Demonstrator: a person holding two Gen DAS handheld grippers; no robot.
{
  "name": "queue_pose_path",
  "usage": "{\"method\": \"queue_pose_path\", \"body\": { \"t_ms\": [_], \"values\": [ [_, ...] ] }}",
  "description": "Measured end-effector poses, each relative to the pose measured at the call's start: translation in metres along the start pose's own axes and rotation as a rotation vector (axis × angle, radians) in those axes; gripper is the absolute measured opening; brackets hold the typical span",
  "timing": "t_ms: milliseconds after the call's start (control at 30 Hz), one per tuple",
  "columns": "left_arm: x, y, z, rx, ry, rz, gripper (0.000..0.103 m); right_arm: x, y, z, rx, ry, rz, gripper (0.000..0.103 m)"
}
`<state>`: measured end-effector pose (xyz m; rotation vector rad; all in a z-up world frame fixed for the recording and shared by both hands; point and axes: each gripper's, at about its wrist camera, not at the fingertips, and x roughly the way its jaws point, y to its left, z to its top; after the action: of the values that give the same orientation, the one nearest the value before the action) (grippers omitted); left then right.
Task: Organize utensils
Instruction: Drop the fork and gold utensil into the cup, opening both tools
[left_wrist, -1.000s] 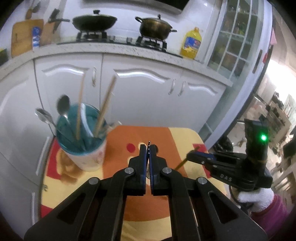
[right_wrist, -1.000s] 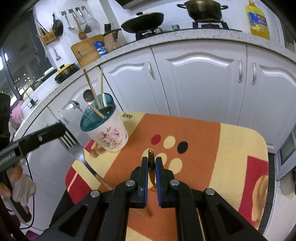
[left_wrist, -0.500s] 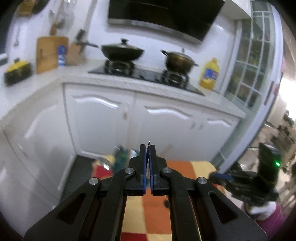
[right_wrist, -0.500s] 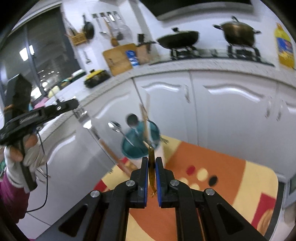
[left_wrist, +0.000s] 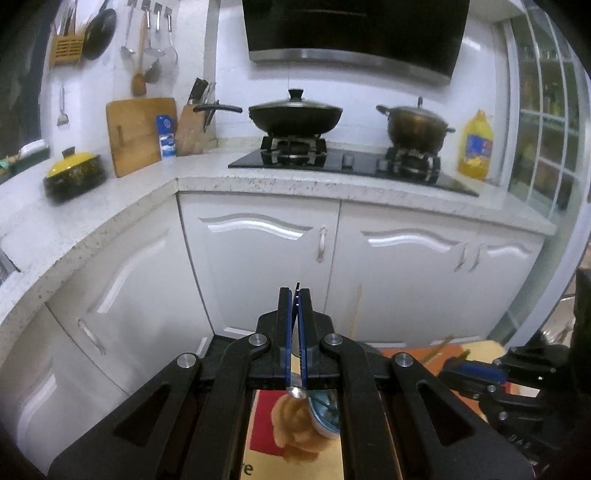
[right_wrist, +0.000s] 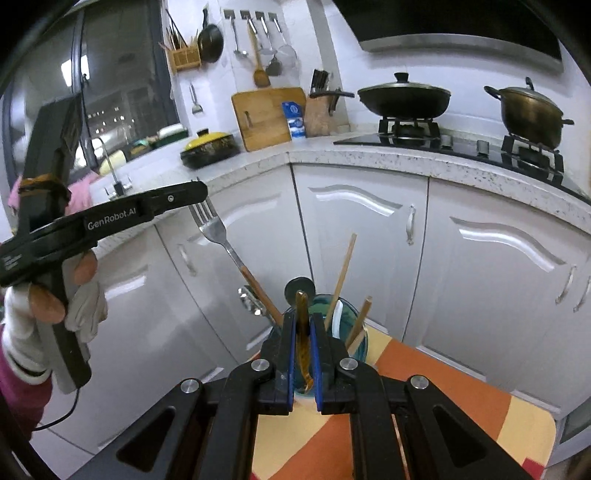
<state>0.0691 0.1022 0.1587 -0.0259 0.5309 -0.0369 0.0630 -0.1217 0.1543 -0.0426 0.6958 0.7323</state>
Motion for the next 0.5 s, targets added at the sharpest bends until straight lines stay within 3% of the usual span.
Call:
{"method": "queue_pose_path", "body": {
  "t_ms": [300, 500],
  "values": [
    [0.040, -0.008, -0.025, 0.034, 0.072, 0.016, 0.001, 0.068, -0.006, -0.012, -0.001, 0.122, -0.020, 0.007],
    [0.057, -0.016, -0.036, 0.029, 0.121, -0.003, 0.002, 0.090, -0.012, -0.025, 0.009, 0.189, -0.016, 0.007]
  ]
}}
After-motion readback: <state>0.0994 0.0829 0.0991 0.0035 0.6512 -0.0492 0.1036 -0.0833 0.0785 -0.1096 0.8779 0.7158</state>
